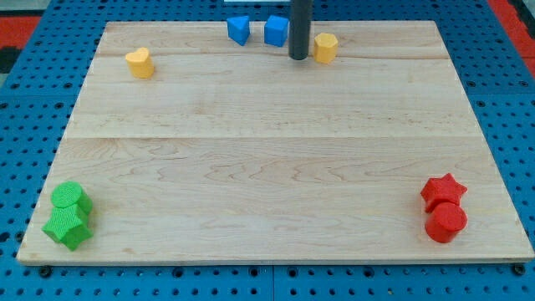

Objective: Slightly push the yellow heart downwards of the board

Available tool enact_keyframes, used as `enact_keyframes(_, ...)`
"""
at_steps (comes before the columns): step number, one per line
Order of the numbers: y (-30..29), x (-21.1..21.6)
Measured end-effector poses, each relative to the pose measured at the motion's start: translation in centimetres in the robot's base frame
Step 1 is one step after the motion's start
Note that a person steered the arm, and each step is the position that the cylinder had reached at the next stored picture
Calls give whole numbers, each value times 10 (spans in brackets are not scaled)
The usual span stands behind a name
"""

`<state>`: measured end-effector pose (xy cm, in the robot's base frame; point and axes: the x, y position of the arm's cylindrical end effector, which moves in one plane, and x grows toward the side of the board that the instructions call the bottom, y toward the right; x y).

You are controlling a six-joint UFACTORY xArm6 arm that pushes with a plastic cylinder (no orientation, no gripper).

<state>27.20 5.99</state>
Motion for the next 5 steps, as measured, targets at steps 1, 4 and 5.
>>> enact_keyframes(1, 44, 0)
enact_keyframes(4, 90, -26)
enact_keyframes(5, 72, -27)
